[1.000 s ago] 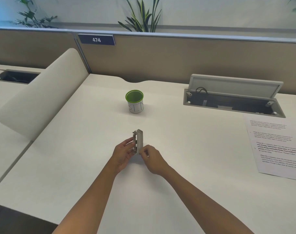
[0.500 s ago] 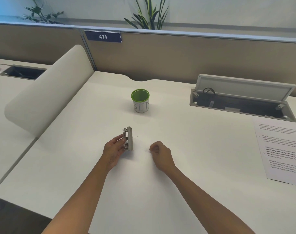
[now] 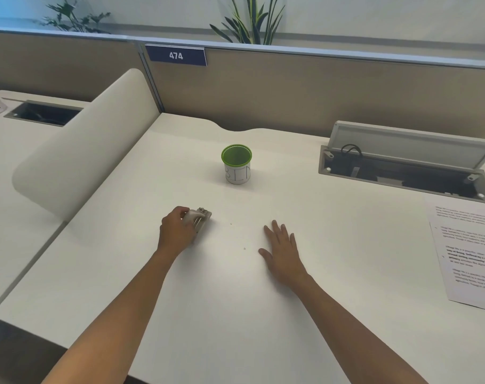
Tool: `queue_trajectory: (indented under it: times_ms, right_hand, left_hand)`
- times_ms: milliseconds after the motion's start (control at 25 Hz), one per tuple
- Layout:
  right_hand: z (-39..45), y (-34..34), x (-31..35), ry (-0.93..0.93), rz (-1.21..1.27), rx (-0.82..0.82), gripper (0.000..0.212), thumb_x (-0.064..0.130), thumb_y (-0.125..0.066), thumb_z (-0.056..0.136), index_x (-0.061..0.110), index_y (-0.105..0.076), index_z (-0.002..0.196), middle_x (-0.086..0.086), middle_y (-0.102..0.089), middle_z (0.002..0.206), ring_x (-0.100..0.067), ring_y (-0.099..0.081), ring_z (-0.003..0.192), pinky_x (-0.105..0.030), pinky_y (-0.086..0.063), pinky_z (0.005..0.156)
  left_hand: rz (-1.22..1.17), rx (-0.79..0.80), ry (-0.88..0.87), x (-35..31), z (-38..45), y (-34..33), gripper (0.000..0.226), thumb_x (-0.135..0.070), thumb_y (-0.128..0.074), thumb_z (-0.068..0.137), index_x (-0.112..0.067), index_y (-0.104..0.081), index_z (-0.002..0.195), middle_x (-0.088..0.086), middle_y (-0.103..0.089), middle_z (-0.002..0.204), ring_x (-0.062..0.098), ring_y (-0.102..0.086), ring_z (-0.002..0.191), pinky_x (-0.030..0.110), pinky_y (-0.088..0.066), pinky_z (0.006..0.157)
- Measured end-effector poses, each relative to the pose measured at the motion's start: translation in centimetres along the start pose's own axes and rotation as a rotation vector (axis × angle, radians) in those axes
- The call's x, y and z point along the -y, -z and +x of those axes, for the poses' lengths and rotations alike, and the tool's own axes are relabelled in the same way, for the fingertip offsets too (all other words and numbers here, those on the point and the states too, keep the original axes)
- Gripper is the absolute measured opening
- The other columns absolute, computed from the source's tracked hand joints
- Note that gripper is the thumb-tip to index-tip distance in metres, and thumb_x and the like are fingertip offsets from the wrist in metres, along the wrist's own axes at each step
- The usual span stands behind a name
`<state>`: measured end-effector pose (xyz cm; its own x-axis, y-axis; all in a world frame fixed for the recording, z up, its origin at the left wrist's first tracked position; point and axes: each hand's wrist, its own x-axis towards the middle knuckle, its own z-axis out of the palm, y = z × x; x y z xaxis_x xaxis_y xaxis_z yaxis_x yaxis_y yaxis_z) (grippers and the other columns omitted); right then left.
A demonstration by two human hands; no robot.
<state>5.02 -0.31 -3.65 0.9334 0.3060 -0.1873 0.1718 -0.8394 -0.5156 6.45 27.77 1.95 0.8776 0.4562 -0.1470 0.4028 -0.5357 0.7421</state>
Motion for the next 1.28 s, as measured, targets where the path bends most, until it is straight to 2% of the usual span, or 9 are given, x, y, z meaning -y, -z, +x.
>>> queue_trajectory:
  times_ms: [80,200,640,800,880,1000,1080,1160,1280]
  right_hand:
    - [0.2,-0.1,-0.2,0.000,-0.002,0.012,0.062,0.038,-0.038,0.105,0.021,-0.012,0.159,-0.001,0.006,0.168,-0.022,0.009,0.155,-0.039,0.008,0.124]
    - [0.3,0.0,-0.3,0.003,0.013,0.023,0.064,0.039,-0.039,0.105,0.021,-0.012,0.159,0.000,0.008,0.168,-0.021,0.010,0.155,-0.039,0.009,0.124]
    - [0.1,0.5,0.1,-0.003,0.010,0.030,0.064,0.039,-0.039,0.105,0.021,-0.011,0.159,0.000,0.008,0.168,-0.020,0.010,0.155,-0.039,0.008,0.125]
    - [-0.1,1.0,0.4,-0.011,0.028,0.036,0.063,0.037,-0.041,0.104,0.020,-0.013,0.159,-0.001,0.006,0.168,-0.021,0.008,0.155,-0.040,0.007,0.125]
    - [0.1,1.2,0.8,-0.032,0.045,0.024,0.062,0.032,-0.048,0.103,0.017,-0.021,0.157,-0.003,-0.005,0.168,-0.023,0.001,0.155,-0.040,0.000,0.125]
    - [0.8,1.7,1.9,-0.019,0.110,0.011,0.053,0.022,-0.061,0.095,0.011,-0.045,0.145,-0.007,-0.036,0.152,-0.027,-0.029,0.144,-0.032,-0.030,0.115]
    - [1.0,1.6,2.7,0.027,0.186,0.039,0.046,0.021,-0.067,0.091,0.011,-0.055,0.135,-0.006,-0.047,0.137,-0.024,-0.044,0.129,-0.030,-0.040,0.104]
    - [0.7,1.1,3.5,0.040,0.251,0.058,0.043,0.023,-0.072,0.087,0.011,-0.061,0.127,-0.005,-0.053,0.126,-0.021,-0.053,0.120,-0.030,-0.044,0.100]
    - [0.3,0.1,4.2,0.001,0.312,-0.029,0.031,0.024,-0.072,0.087,0.010,-0.066,0.113,-0.001,-0.058,0.114,-0.016,-0.059,0.108,-0.027,-0.047,0.091]
  left_hand:
    - [0.132,-0.020,-0.038,0.0,0.0,-0.5,0.029,-0.008,-0.057,0.090,-0.009,-0.062,0.118,0.006,-0.067,0.111,0.032,-0.064,0.091,0.034,-0.048,0.074]
    - [0.157,-0.050,-0.033,-0.3,-0.2,-1.2,0.033,-0.003,-0.057,0.088,-0.005,-0.061,0.120,0.013,-0.068,0.114,0.036,-0.063,0.100,0.038,-0.049,0.083]
    - [0.129,-0.113,-0.022,-0.4,-0.4,-2.0,0.030,-0.007,-0.064,0.087,-0.002,-0.063,0.116,0.016,-0.069,0.110,0.033,-0.063,0.095,0.028,-0.036,0.075]
    - [0.167,-0.103,-0.073,-0.2,-0.6,-2.1,0.039,-0.011,-0.068,0.088,-0.002,-0.060,0.125,0.016,-0.063,0.121,0.034,-0.059,0.109,0.030,-0.039,0.083]
    - [0.166,-0.128,-0.206,-0.7,-1.0,-2.4,0.036,-0.008,-0.068,0.087,-0.006,-0.061,0.122,0.011,-0.059,0.122,0.031,-0.054,0.113,0.031,-0.042,0.087]
    - [0.125,-0.046,-0.401,-2.0,-2.0,-3.7,0.031,-0.005,-0.068,0.085,-0.009,-0.065,0.116,0.007,-0.060,0.115,0.024,-0.054,0.105,0.029,-0.046,0.086]
    - [0.128,0.090,-0.393,-2.1,-2.7,-5.1,0.034,-0.007,-0.070,0.086,-0.007,-0.064,0.120,0.009,-0.061,0.116,0.026,-0.057,0.107,0.030,-0.044,0.093]
    - [0.159,0.206,-0.330,-1.6,-3.5,-6.2,0.039,-0.011,-0.069,0.088,-0.005,-0.061,0.125,0.010,-0.060,0.122,0.026,-0.055,0.116,0.029,-0.040,0.099]
    - [0.165,0.205,-0.303,-1.1,-3.9,-7.0,0.039,-0.014,-0.067,0.090,-0.005,-0.059,0.128,0.009,-0.059,0.126,0.025,-0.053,0.123,0.035,-0.041,0.104]
